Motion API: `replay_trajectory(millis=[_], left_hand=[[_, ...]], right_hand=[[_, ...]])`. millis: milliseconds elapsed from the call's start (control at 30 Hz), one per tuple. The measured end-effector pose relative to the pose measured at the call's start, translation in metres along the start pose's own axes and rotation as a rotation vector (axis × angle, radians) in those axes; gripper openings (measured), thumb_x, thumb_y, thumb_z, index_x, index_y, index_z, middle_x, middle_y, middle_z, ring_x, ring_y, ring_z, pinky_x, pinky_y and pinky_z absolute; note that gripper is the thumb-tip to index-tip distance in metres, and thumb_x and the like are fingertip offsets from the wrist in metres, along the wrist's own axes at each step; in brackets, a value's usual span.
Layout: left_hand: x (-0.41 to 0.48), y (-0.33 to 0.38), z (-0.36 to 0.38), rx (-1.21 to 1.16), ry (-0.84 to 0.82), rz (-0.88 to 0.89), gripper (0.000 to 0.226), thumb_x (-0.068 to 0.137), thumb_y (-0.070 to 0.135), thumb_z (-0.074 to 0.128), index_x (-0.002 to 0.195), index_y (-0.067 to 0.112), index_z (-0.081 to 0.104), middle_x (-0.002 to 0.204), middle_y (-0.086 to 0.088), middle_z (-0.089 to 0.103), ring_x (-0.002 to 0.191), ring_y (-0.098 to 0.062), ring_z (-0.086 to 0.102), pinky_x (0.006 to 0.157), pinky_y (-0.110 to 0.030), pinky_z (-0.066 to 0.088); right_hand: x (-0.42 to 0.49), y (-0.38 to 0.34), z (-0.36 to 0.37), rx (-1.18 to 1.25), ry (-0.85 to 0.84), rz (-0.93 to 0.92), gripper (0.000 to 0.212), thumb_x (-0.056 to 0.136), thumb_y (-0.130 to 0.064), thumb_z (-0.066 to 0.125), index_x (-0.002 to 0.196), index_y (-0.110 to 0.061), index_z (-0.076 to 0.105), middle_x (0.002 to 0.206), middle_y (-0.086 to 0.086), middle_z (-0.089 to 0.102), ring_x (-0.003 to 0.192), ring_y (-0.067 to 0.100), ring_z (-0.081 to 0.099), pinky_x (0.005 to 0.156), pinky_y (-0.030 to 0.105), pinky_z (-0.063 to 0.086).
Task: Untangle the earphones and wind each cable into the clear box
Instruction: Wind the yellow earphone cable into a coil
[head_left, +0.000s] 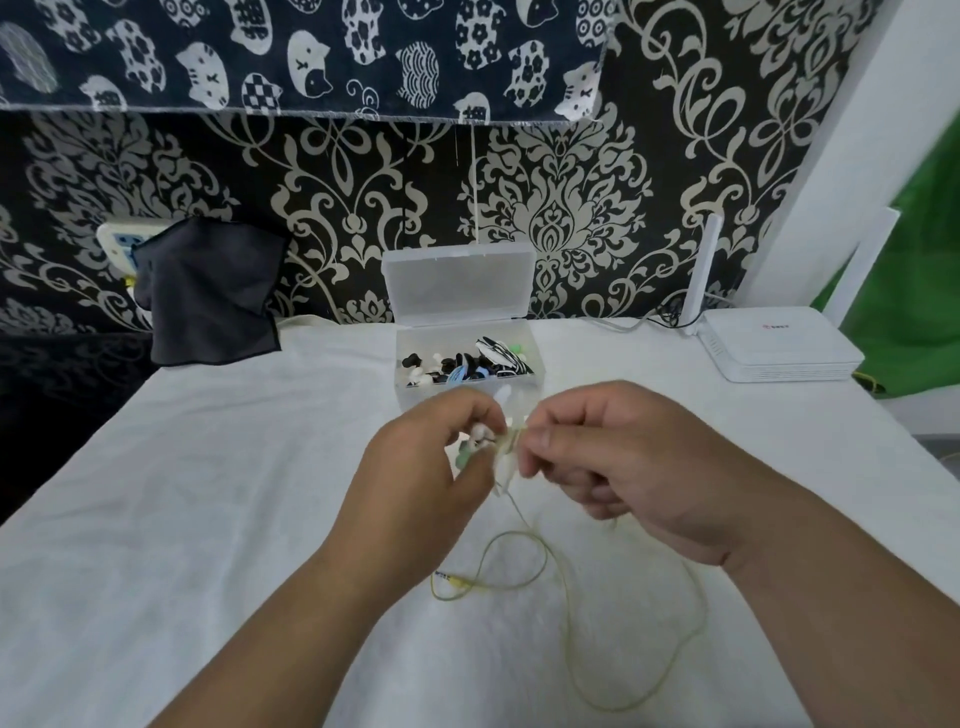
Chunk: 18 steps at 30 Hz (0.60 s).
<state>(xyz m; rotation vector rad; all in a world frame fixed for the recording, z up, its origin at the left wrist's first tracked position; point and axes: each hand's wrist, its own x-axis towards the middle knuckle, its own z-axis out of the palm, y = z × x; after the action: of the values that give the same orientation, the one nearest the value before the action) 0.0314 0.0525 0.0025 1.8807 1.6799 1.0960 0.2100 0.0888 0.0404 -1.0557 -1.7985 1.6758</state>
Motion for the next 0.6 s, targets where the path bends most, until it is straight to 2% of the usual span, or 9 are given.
replay_trajectory(millis=[100, 133, 200, 267, 333, 400, 467, 533, 600], left_hand=[[-0.003, 0.003, 0.002, 0.029, -0.082, 0.012, 0.023, 0.089, 0.013, 0.065, 0.089, 0.035, 0.061, 0.091, 0.02, 0.065, 0.052, -0.008, 0.054, 0.068, -0.012, 0.042], [-0.004, 0.005, 0.001, 0.008, -0.114, 0.004, 0.023, 0.089, 0.014, 0.065, 0.089, 0.036, 0.06, 0.094, 0.02, 0.066, 0.054, -0.014, 0.058, 0.068, -0.009, 0.041], [-0.004, 0.008, 0.0, -0.066, -0.169, -0.004, 0.021, 0.089, 0.016, 0.065, 0.087, 0.037, 0.061, 0.095, 0.021, 0.066, 0.075, -0.026, 0.067, 0.074, -0.006, 0.04], [-0.003, 0.012, -0.001, -0.18, -0.214, -0.015, 0.024, 0.089, 0.011, 0.067, 0.086, 0.035, 0.064, 0.091, 0.019, 0.068, 0.088, -0.016, 0.067, 0.085, -0.013, 0.045], [-0.002, 0.014, -0.003, -0.316, -0.243, -0.034, 0.026, 0.089, 0.005, 0.067, 0.086, 0.031, 0.066, 0.085, 0.017, 0.067, 0.089, -0.007, 0.066, 0.087, -0.022, 0.048], [-0.001, 0.013, -0.003, -0.44, -0.225, -0.047, 0.027, 0.088, -0.001, 0.065, 0.087, 0.026, 0.066, 0.08, 0.012, 0.065, 0.081, -0.01, 0.063, 0.082, -0.028, 0.05], [0.0, 0.011, -0.003, -0.555, -0.158, -0.084, 0.024, 0.089, -0.005, 0.063, 0.09, 0.018, 0.067, 0.084, -0.008, 0.067, 0.078, -0.018, 0.059, 0.08, -0.042, 0.051], [0.002, 0.008, -0.002, -0.626, -0.061, -0.13, 0.02, 0.089, -0.007, 0.062, 0.091, 0.013, 0.066, 0.09, -0.02, 0.066, 0.077, -0.024, 0.057, 0.081, -0.049, 0.051], [0.004, 0.004, -0.001, -0.645, 0.029, -0.162, 0.018, 0.089, -0.006, 0.062, 0.092, 0.011, 0.067, 0.092, -0.023, 0.066, 0.078, -0.025, 0.057, 0.081, -0.048, 0.051]], right_hand=[[0.003, 0.0, -0.007, -0.02, 0.178, -0.087, 0.024, 0.09, -0.021, 0.06, 0.07, -0.014, 0.071, 0.054, 0.001, 0.035, 0.049, 0.014, 0.027, 0.047, 0.026, 0.021], [0.003, 0.0, -0.01, -0.097, 0.256, -0.107, 0.024, 0.088, -0.026, 0.06, 0.07, -0.014, 0.071, 0.054, 0.001, 0.036, 0.051, 0.016, 0.029, 0.048, 0.027, 0.023], [0.003, 0.002, -0.015, -0.284, 0.408, -0.136, 0.028, 0.093, -0.027, 0.062, 0.07, -0.015, 0.071, 0.049, -0.006, 0.037, 0.048, 0.011, 0.032, 0.048, 0.022, 0.026], [0.004, 0.005, -0.018, -0.372, 0.504, -0.153, 0.028, 0.096, -0.023, 0.06, 0.07, -0.015, 0.07, 0.042, -0.012, 0.035, 0.043, 0.006, 0.033, 0.044, 0.017, 0.027], [0.007, 0.011, -0.02, -0.37, 0.536, -0.115, 0.028, 0.096, -0.022, 0.061, 0.07, -0.018, 0.071, 0.043, -0.012, 0.035, 0.042, 0.007, 0.03, 0.042, 0.017, 0.024], [0.01, 0.018, -0.019, -0.357, 0.479, 0.005, 0.027, 0.095, -0.024, 0.062, 0.071, -0.019, 0.072, 0.052, -0.005, 0.04, 0.051, 0.014, 0.034, 0.047, 0.024, 0.027], [0.012, 0.025, -0.014, -0.362, 0.329, 0.134, 0.027, 0.096, -0.026, 0.059, 0.074, -0.018, 0.074, 0.063, 0.002, 0.044, 0.059, 0.019, 0.036, 0.055, 0.031, 0.027], [0.01, 0.027, -0.008, -0.378, 0.153, 0.213, 0.031, 0.099, -0.028, 0.053, 0.077, -0.02, 0.074, 0.066, -0.001, 0.047, 0.059, 0.019, 0.037, 0.055, 0.03, 0.028], [0.009, 0.025, -0.002, -0.337, 0.018, 0.236, 0.035, 0.102, -0.027, 0.049, 0.08, -0.019, 0.074, 0.065, -0.003, 0.047, 0.057, 0.014, 0.035, 0.053, 0.027, 0.028]])
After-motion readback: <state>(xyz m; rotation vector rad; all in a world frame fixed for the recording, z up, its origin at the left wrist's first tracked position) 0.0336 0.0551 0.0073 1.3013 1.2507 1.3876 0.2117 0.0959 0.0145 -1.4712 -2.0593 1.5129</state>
